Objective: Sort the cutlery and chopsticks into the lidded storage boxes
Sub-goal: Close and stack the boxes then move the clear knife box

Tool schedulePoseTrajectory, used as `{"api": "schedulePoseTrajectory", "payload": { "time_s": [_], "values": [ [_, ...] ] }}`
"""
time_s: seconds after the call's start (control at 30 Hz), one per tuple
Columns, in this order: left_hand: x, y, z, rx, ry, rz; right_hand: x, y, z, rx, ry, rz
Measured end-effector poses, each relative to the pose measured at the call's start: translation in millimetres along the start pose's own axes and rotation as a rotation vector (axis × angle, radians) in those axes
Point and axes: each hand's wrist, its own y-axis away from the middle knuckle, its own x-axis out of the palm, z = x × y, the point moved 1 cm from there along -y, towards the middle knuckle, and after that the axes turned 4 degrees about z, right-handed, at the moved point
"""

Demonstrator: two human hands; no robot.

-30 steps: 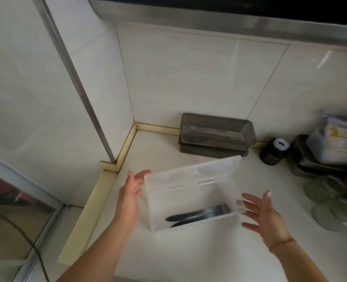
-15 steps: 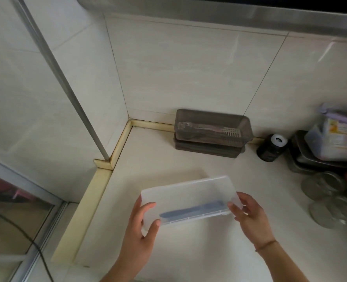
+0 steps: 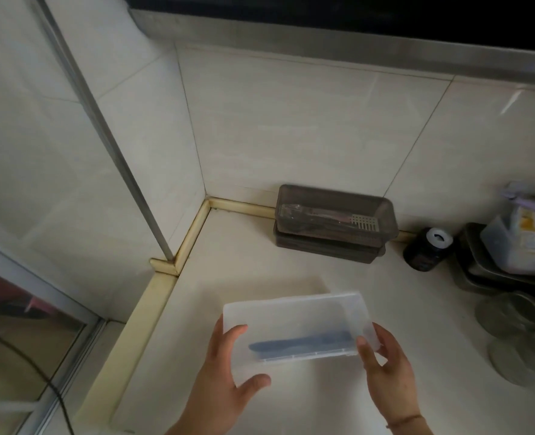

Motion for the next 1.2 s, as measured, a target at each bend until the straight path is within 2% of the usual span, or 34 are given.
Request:
{"api": "schedulePoseTrajectory", "payload": {
  "time_s": [0.13, 0.33, 0.4, 0.43, 0.53, 0.6, 0.67, 0.73, 0.8, 0.9, 1.03, 1.2],
  "values": [
    [4, -26, 0, -0.019, 0.048, -0.051, -2, -7, 5, 0.03, 0.01, -0.075],
    [6, -77, -19, 0.09, -0.014, 0.109, -21, -40, 13, 0.088, -0.048, -0.063],
    [-6, -93, -26, 0.05, -0.048, 0.163, -33, -59, 15, 0.119, -0.057, -0.082],
    [-15, -106, -30, 0.01, -0.019, 0.135, -39, -72, 19, 0.137, -0.073, -0.108],
    [-35, -166, -58, -0.152, 0.351, -0.03, -50, -125, 41, 0.177, -0.308, -0.073],
    [-34, -213, -75, -0.244, 0.587, 0.026, -46, -163, 58, 0.205, -0.446, 0.014],
    [-26, -240, -78, -0.293, 0.648, 0.134, -37, -193, 66, 0.266, -0.518, 0.097],
    [-11, -256, -82, -0.372, 0.655, 0.243, -28, -211, 63, 0.329, -0.587, 0.2],
    [1, -263, -77, -0.366, 0.566, 0.276, -22, -218, 56, 0.361, -0.613, 0.249],
    [8, -269, -70, -0.325, 0.408, 0.171, -19, -222, 52, 0.331, -0.597, 0.216],
    [4, -268, -69, -0.317, 0.321, 0.123, -20, -224, 56, 0.31, -0.578, 0.144],
    [-12, -259, -85, -0.256, 0.389, 0.066, -37, -212, 87, 0.23, -0.508, 0.095]
  ]
}}
